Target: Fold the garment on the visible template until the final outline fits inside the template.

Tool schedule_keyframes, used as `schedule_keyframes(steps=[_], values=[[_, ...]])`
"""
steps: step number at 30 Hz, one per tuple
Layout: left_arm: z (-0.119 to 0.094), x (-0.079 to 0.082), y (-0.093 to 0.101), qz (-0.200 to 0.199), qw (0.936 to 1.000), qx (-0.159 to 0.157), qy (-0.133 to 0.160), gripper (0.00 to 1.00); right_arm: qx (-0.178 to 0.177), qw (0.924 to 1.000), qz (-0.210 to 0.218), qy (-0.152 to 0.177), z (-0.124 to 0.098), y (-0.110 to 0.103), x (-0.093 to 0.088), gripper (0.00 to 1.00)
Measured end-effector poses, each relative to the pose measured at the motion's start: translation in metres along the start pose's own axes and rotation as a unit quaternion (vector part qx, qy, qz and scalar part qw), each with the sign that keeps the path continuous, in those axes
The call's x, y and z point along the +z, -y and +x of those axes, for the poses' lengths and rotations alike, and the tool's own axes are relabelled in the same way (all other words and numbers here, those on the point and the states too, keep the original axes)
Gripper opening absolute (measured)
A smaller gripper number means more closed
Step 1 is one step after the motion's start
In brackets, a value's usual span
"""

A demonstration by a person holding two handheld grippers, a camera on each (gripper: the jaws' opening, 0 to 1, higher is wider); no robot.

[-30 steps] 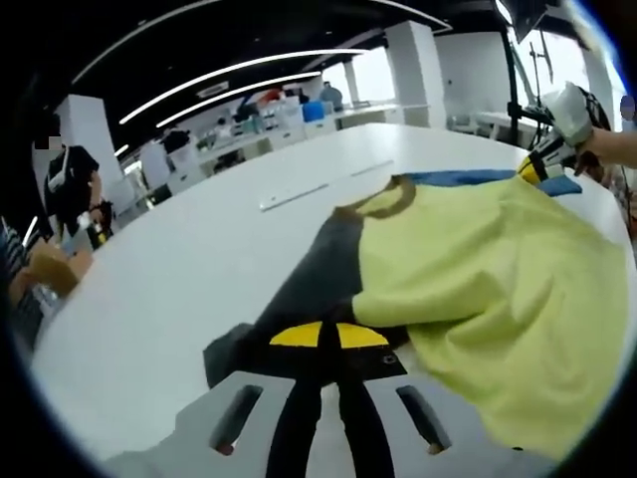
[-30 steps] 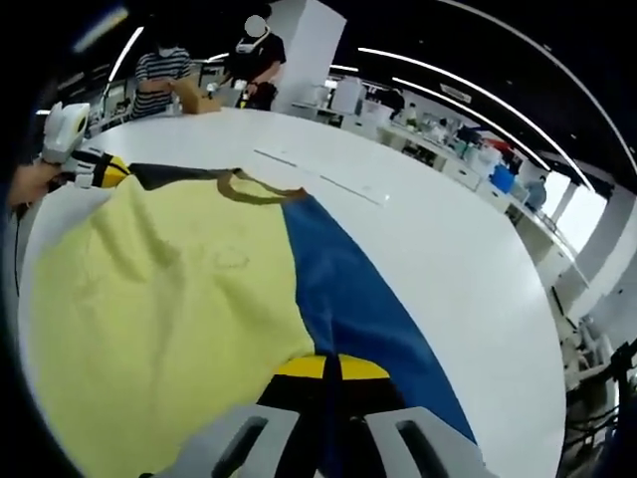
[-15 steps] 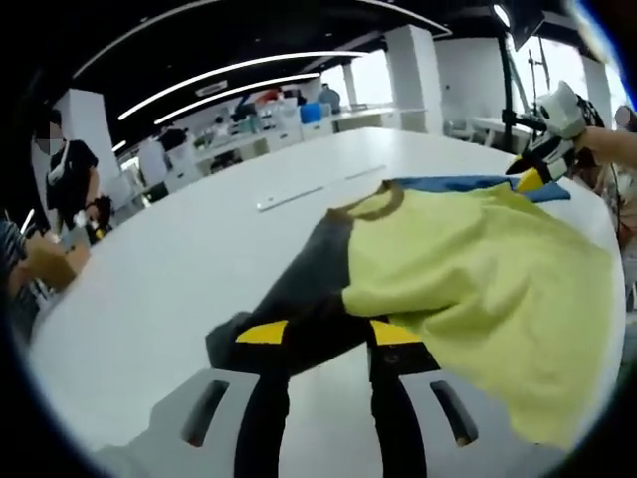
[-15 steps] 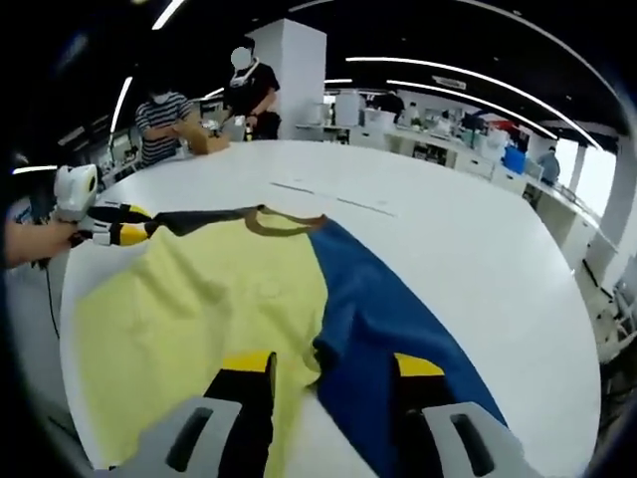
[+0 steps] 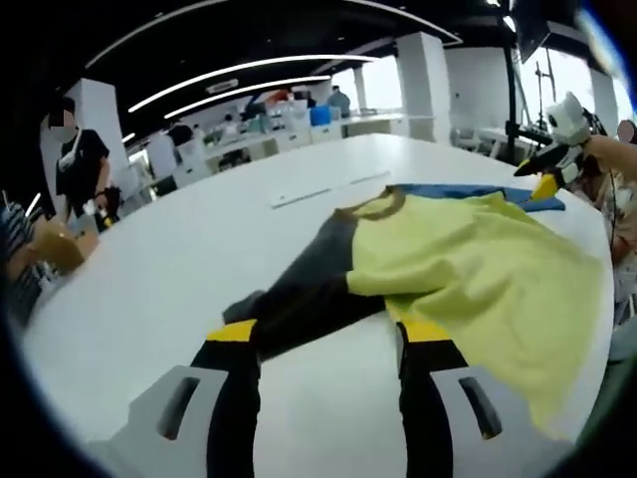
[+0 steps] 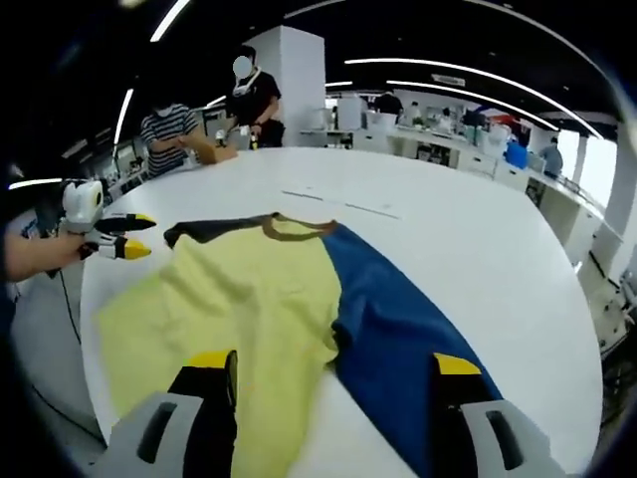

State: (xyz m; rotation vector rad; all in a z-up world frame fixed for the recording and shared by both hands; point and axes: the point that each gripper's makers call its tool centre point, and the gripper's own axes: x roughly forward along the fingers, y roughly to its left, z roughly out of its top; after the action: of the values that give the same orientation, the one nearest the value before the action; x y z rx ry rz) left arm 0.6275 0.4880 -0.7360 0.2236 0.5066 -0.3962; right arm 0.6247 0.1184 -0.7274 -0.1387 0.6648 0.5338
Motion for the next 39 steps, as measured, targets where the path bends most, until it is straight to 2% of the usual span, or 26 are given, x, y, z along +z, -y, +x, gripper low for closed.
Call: schedule_keyframes(steps=[2,8,14,20,24,26,31,35,39], values=[[-0.002,-0.003,-0.005,-0.02,0.9998,0.005,0.0,0.57,0.002,1.0,0.003,0.004,-0.004,-0.002,0.001,0.86],[-0.008,-0.008,-0.018,-0.044,0.9989,0.017,0.001,0.64,0.003,0.9995,0.027,0.013,-0.016,-0.004,0.0,0.99],[-0.009,-0.015,-0.029,-0.071,0.9972,0.025,-0.004,0.68,0.004,0.9994,0.03,0.016,-0.026,-0.005,-0.004,0.99],[-0.008,-0.023,-0.042,-0.094,0.9948,0.038,-0.009,0.67,0.01,0.9993,0.028,0.024,-0.033,-0.005,-0.004,0.99],[-0.006,-0.023,-0.05,-0.108,0.9932,0.044,-0.005,0.63,0.016,0.9992,0.025,0.027,-0.036,-0.009,-0.004,0.99],[-0.006,-0.024,-0.052,-0.108,0.9928,0.051,-0.009,0.59,0.017,0.9992,0.023,0.027,-0.038,-0.01,-0.005,0.99],[-0.004,-0.015,-0.064,-0.109,0.9913,0.073,0.006,0.47,0.024,0.999,0.025,0.029,-0.041,-0.013,-0.007,0.99],[0.001,-0.01,-0.068,-0.113,0.9904,0.079,0.01,0.39,0.024,0.9989,0.027,0.028,-0.042,-0.014,-0.01,0.99],[0.012,-0.012,-0.067,-0.114,0.9904,0.078,-0.001,0.34,0.027,0.9989,0.028,0.025,-0.043,-0.016,-0.014,0.99]])
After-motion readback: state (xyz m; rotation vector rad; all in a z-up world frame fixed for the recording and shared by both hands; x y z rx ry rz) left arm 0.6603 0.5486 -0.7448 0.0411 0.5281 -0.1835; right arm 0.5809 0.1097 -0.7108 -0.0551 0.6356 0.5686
